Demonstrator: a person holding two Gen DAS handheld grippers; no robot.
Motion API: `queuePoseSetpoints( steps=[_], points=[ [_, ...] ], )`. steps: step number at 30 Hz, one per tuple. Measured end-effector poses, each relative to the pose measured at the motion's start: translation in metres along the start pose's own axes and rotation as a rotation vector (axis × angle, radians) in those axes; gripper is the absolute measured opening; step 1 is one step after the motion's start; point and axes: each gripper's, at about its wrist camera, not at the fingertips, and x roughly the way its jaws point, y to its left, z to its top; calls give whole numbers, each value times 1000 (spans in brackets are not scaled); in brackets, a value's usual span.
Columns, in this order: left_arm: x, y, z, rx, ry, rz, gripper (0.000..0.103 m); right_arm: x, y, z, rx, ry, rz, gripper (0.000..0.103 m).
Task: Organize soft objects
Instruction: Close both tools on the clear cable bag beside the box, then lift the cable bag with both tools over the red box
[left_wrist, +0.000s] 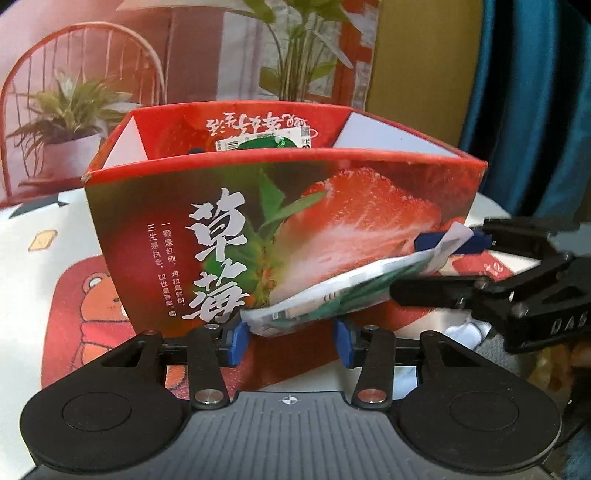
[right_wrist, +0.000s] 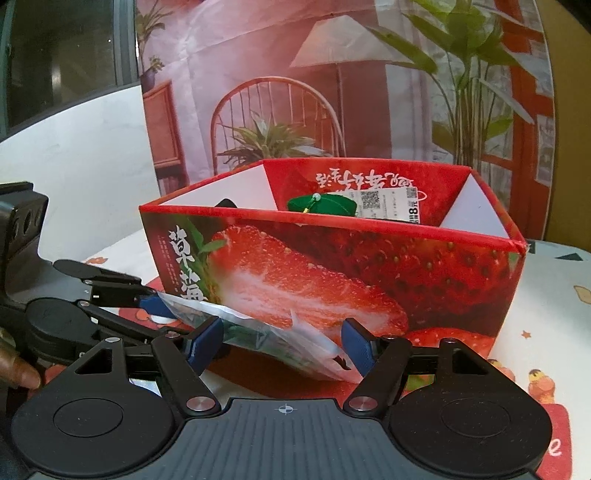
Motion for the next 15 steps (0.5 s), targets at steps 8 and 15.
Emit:
queuePoseSetpoints(
  steps=[8, 15],
  points=[
    [0, 0, -3, -14, -4, 6, 42, 3, 10, -5, -115, 20, -33, 62],
    [-2, 1, -3, -47, -5, 24, 37, 8, 17, -8, -200, 33, -93, 32]
  ],
)
